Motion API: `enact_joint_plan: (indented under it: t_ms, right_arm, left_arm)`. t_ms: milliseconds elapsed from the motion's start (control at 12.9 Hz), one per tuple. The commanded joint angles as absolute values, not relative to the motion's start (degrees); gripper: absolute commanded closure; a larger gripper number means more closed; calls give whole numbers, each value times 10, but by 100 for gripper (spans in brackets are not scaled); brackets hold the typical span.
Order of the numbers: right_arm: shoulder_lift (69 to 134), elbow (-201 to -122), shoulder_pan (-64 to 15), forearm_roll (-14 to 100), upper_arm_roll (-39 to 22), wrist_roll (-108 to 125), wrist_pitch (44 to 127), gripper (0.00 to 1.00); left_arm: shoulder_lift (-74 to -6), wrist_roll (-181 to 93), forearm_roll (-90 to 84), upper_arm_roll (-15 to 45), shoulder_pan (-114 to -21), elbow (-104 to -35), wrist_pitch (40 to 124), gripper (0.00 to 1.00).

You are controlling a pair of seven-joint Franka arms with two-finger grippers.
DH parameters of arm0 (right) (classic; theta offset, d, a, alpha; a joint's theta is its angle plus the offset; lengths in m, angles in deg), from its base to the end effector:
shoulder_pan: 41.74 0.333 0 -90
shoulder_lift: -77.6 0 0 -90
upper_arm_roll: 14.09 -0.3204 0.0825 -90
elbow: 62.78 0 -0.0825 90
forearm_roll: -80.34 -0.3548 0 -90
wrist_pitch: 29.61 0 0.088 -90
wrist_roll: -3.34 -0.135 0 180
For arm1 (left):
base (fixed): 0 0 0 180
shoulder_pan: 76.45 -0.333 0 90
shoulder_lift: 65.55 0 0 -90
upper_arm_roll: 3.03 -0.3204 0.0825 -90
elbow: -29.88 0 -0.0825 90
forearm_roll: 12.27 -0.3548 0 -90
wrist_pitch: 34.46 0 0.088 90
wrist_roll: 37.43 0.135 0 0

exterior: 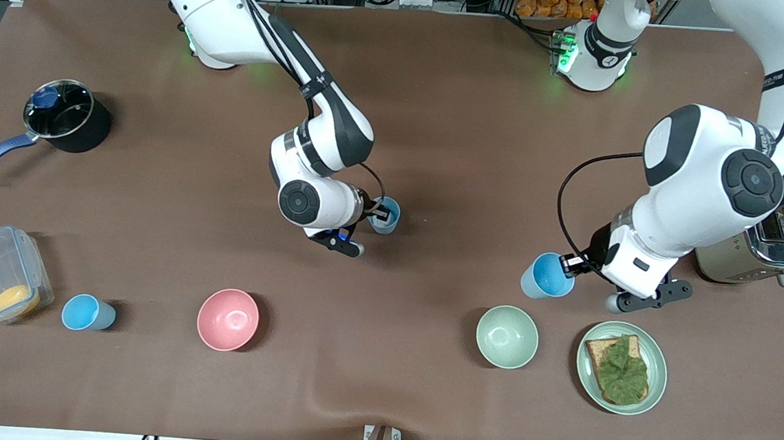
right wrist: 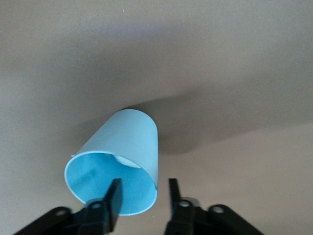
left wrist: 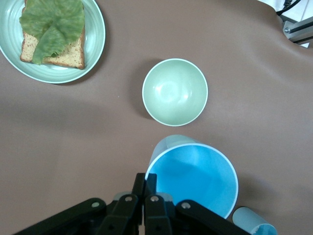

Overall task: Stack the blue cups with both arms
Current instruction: 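Lift the right cup toward the table middle while the left gripper follows, then set the blue cup down mid-table and open the right gripper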

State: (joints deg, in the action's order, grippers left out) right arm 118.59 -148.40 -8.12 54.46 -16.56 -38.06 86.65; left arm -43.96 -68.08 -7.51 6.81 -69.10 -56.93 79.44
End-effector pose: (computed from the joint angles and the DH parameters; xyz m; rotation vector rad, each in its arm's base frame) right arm 0.5261 0.4225 0.2347 -2.8316 0.4872 0.5816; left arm 0.6302 -0.1871 0.4448 2.9433 0.4145 0.0529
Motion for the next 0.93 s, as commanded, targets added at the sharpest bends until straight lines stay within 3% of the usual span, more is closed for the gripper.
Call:
enact_joint_plan:
  t_ms: [0, 156, 467, 856]
  right_arm:
    - [1194, -1451, -76, 534, -159, -386, 858, 0]
    - [1183, -1422, -85, 535, -158, -384, 829, 0]
    - [1167, -1361, -160, 538, -156, -373, 665, 0]
    - [1110, -1370, -231, 632, -151, -280, 593, 0]
  left_arm:
    - [-436, -692, -69, 68, -688, -554, 781, 100]
    - [-438, -712, -70, 68, -674, -554, 780, 100]
    - [-441, -748, -73, 68, -622, -554, 781, 100]
    - [-424, -844, -78, 67, -559, -553, 789, 100]
